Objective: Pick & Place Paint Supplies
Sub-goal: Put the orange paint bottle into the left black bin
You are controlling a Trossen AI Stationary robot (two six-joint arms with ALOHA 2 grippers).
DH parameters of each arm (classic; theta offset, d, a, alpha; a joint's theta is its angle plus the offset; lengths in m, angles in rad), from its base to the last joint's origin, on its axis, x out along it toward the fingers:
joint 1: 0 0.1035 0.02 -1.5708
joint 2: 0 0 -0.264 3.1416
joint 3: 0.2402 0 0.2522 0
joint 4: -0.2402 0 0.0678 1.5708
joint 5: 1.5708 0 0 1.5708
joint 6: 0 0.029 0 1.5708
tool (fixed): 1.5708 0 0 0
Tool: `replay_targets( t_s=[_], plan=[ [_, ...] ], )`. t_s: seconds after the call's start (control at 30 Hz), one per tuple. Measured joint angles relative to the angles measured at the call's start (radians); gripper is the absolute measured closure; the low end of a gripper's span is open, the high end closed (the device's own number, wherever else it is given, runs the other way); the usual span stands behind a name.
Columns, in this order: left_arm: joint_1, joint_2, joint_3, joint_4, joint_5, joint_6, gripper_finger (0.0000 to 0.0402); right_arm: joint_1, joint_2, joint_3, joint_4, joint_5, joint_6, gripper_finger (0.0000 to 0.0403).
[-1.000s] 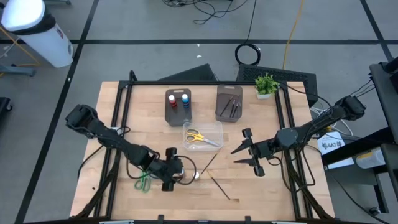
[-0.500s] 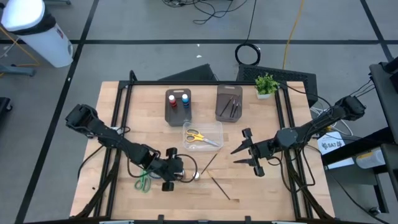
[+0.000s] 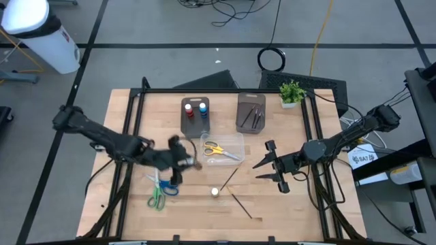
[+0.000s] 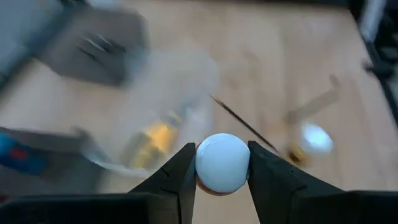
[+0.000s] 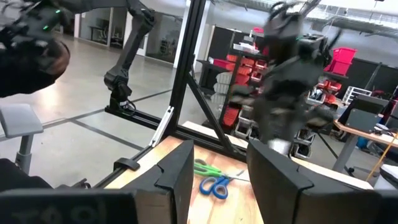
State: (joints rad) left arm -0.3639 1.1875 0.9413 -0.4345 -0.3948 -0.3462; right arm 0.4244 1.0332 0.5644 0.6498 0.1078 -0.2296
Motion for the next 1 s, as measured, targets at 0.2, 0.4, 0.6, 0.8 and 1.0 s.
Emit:
replay_targets(
  t_s=[0.2,0.4,0.6,0.8,1.0],
  plan=[
    [0.176,-0.109,0.000,-0.003,-0.044,0.111,0.0278,0.000,0.000,0.000,-0.003,0.000,0.000,0.0268],
    [0.386,-0.109,0.000,-0.004,-0.035,0.133,0.0278,0.000,0.000,0.000,-0.004,0.000,-0.020,0.0268],
    [0.535,-0.022,0.000,0.010,0.027,0.121,0.0278,0.000,0.000,0.000,-0.004,0.000,-0.019,0.0268],
    [0.604,0.084,0.000,0.054,0.089,0.084,0.0278,0.000,0.000,0.000,-0.009,0.000,-0.019,0.0268],
    [0.625,0.176,0.000,0.099,0.106,0.046,0.0278,0.000,0.000,0.000,-0.010,0.000,-0.020,0.0268]
  ],
)
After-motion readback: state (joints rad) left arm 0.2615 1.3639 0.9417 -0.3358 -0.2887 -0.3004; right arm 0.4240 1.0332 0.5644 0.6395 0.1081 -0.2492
